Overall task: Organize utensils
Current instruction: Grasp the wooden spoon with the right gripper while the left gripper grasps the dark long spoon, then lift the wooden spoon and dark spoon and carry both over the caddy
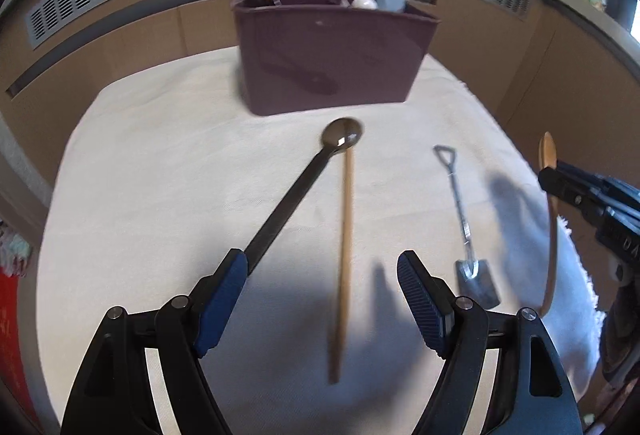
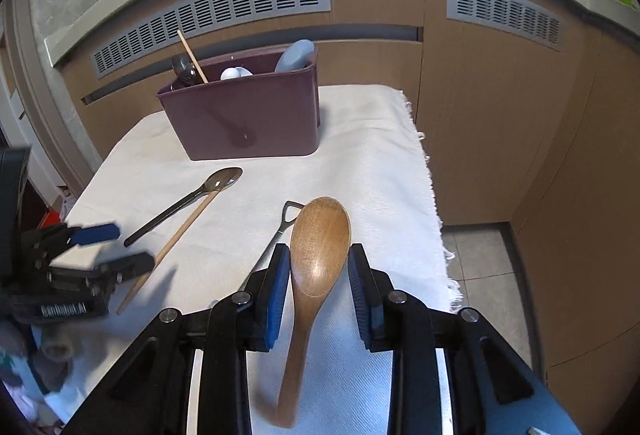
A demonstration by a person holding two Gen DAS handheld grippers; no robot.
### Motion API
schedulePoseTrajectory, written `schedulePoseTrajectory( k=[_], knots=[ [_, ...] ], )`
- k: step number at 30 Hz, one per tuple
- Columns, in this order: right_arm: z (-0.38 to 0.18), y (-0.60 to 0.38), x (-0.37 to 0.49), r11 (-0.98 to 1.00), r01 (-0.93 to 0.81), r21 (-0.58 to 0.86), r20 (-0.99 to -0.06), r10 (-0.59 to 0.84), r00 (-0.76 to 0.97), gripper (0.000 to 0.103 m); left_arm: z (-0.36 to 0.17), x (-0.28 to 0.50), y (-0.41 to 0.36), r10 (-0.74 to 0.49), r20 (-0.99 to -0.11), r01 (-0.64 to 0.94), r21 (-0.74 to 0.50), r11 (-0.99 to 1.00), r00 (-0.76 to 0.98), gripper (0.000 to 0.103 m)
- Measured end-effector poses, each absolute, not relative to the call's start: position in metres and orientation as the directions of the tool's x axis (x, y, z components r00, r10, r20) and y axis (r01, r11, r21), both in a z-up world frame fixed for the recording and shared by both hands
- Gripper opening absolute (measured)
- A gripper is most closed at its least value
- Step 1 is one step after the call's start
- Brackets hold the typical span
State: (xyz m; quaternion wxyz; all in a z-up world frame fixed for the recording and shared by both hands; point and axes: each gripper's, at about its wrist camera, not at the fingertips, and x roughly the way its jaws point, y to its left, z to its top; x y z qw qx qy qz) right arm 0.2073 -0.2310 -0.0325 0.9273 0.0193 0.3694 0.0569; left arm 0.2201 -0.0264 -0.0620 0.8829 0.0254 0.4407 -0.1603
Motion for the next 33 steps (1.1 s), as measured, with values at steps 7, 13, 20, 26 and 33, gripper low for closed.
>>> schedulePoseTrajectory(
  k=[7,13,20,26,33],
  knots=[
    [-0.034,-0.235,0.196,0.989,-0.108,0.097,-0.662,0.145,0.736,0.027,-0.046,0.288,-0.048,-0.332,-0.802,0.451,-0.089,0.888,0.497,0.066],
    [-0.04,-0.236,0.193,0.985,-0.13,0.11,-0.659,0.17,0.733,0.027,-0.058,0.324,-0.082,-0.248,-0.864,0.512,0.013,0.859,0.438,0.044],
    [-0.048,-0.237,0.196,0.983,-0.135,0.127,-0.67,0.185,0.719,0.027,-0.075,0.352,-0.092,-0.216,-0.903,0.478,-0.014,0.878,0.37,0.044],
    [-0.048,-0.235,0.195,0.982,-0.136,0.128,-0.673,0.186,0.716,0.027,-0.073,0.346,-0.087,-0.206,-0.891,0.427,-0.015,0.904,0.404,0.035],
    [-0.037,-0.229,0.184,0.984,-0.145,0.108,-0.666,0.18,0.724,0.027,-0.04,0.281,-0.048,-0.274,-0.783,0.329,-0.094,0.94,0.558,0.035]
  ],
)
